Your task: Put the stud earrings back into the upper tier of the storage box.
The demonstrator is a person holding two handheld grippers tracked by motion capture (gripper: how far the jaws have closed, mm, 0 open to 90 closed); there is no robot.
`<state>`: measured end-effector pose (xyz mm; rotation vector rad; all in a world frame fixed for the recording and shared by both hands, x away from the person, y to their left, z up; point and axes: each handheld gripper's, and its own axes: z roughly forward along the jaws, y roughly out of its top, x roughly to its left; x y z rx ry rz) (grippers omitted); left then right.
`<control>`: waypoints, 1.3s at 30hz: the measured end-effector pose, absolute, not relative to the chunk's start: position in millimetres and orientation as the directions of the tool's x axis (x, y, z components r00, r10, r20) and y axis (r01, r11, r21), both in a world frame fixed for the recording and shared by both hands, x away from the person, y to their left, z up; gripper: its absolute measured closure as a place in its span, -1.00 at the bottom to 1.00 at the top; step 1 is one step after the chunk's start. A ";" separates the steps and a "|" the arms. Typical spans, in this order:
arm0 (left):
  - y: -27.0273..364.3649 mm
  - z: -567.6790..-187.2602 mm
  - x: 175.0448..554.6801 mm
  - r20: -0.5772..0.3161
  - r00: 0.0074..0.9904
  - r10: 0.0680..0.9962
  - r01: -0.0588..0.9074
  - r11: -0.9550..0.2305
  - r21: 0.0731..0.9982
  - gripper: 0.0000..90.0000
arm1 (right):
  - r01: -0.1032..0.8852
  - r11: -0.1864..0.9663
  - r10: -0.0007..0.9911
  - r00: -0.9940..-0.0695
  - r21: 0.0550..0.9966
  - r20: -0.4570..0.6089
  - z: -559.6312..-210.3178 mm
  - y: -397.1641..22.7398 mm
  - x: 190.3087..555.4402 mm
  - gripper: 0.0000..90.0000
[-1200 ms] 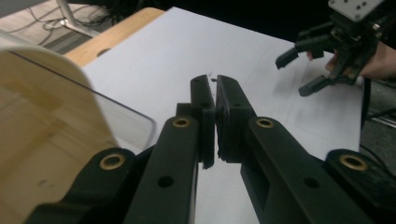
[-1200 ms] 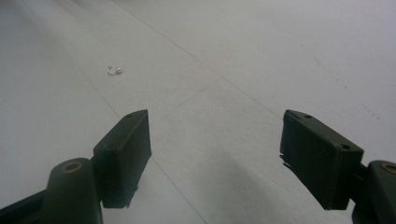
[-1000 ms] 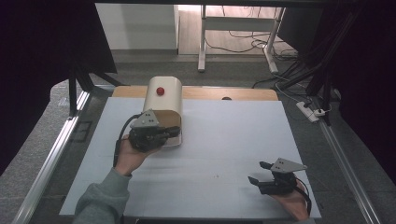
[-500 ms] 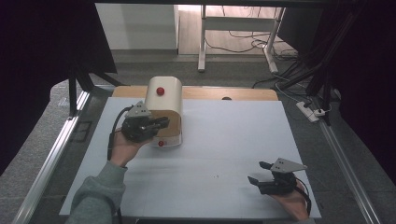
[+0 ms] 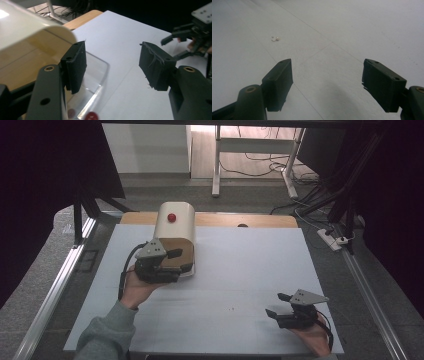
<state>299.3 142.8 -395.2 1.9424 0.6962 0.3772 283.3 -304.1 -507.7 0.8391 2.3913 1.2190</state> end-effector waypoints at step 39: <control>19.5 -457.1 295.7 -0.064 0.912 0.405 0.302 -0.560 0.771 -0.23 | 0.352 0.458 0.640 -0.768 0.816 -0.028 -507.3 -306.6 282.1 -0.47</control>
